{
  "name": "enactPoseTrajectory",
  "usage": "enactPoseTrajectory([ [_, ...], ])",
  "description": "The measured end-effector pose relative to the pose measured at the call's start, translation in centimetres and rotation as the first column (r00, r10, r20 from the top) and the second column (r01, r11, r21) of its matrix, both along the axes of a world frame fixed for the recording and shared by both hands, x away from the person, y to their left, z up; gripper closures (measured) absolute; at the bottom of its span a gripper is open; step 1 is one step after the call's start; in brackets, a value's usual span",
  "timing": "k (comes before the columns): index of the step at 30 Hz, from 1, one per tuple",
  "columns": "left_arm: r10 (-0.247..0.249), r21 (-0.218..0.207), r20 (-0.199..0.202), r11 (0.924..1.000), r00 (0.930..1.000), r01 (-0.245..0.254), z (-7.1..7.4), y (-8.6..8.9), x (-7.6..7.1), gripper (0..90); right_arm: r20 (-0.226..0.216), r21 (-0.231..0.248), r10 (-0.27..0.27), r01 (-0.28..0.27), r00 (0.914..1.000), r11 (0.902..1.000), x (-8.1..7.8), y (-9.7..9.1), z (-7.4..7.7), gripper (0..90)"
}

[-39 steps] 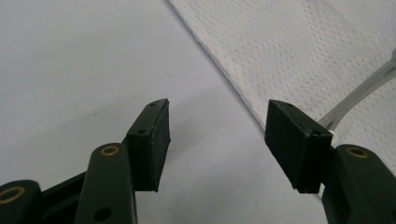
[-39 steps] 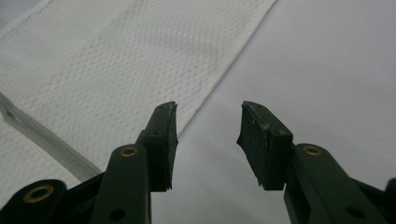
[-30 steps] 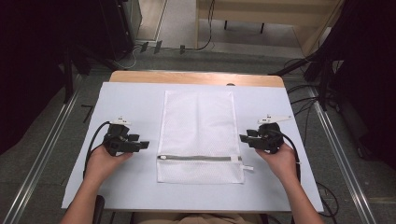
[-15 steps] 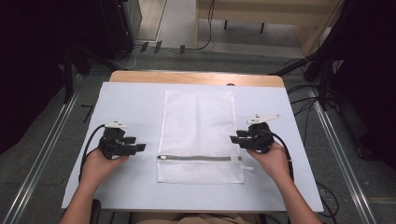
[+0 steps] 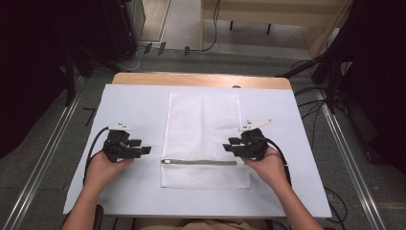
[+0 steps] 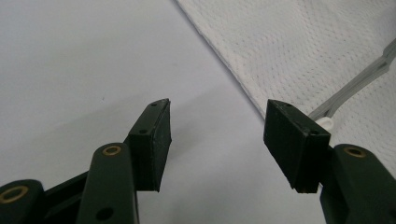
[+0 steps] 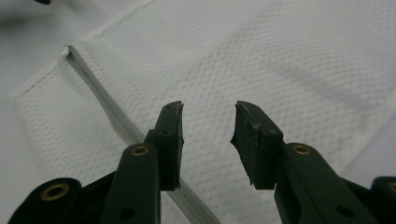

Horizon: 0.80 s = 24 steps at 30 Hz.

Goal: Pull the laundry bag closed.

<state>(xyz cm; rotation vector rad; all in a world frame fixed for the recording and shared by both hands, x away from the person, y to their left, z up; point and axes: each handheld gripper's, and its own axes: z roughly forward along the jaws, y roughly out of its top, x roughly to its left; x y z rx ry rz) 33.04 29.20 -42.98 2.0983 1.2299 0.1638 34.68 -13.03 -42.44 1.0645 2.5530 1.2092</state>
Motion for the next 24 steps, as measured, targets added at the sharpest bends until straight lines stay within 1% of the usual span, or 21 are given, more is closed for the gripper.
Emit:
enactPoseTrajectory([
  [3,-0.001,-0.002,0.002,1.0,1.0,0.001,0.1,0.0,0.0,42.1,-0.009,0.0,0.021,-0.021,0.9997,0.9998,-0.3,0.9,0.1,64.9],
  [4,0.0,-0.004,0.005,1.0,1.0,0.0,0.1,0.0,0.1,42.2,-0.006,-0.001,0.03,-0.03,0.9995,0.9995,-0.3,1.1,0.1,65.4],
  [8,0.0,-0.003,0.005,1.0,1.0,0.0,0.1,0.0,0.1,42.2,-0.008,0.002,0.045,-0.045,0.999,0.999,-0.6,2.1,0.5,67.1],
  [10,-0.002,0.002,0.01,1.0,0.9999,0.002,0.1,-0.1,0.1,42.1,-0.01,0.007,0.051,-0.051,0.9987,0.9987,-0.8,2.4,0.6,68.6],
  [13,-0.003,0.01,0.012,0.9999,0.9999,0.003,0.2,-0.1,0.1,42.1,-0.015,0.002,0.065,-0.065,0.9978,0.9979,-0.9,2.9,0.7,70.1],
  [14,-0.002,0.009,0.016,1.0,0.9999,0.001,0.2,-0.1,0.0,42.1,-0.017,0.003,0.069,-0.069,0.9975,0.9976,-0.9,3.1,0.6,70.0],
  [15,-0.003,0.018,0.022,0.9998,0.9998,0.002,0.2,-0.1,0.0,42.1,-0.019,0.006,0.075,-0.075,0.997,0.9972,-0.9,3.2,0.6,69.0],
  [16,-0.004,0.019,0.023,0.9998,0.9997,0.003,0.2,-0.1,0.0,42.0,-0.019,0.007,0.075,-0.075,0.997,0.9971,-1.0,3.4,0.6,66.8],
  [19,-0.004,0.013,0.022,0.9999,0.9998,0.004,0.3,-0.1,0.0,41.9,-0.015,0.002,0.081,-0.081,0.9966,0.9967,-0.9,3.9,0.6,67.9],
  [22,-0.004,0.01,0.021,0.9999,0.9998,0.004,0.2,-0.1,0.0,41.9,-0.026,-0.006,0.095,-0.095,0.9951,0.9954,-0.8,4.5,0.6,69.9],
  [24,-0.004,0.008,0.02,1.0,0.9998,0.004,0.2,-0.1,0.1,41.9,-0.026,-0.008,0.11,-0.11,0.9937,0.9939,-0.9,4.9,0.6,71.1],
])
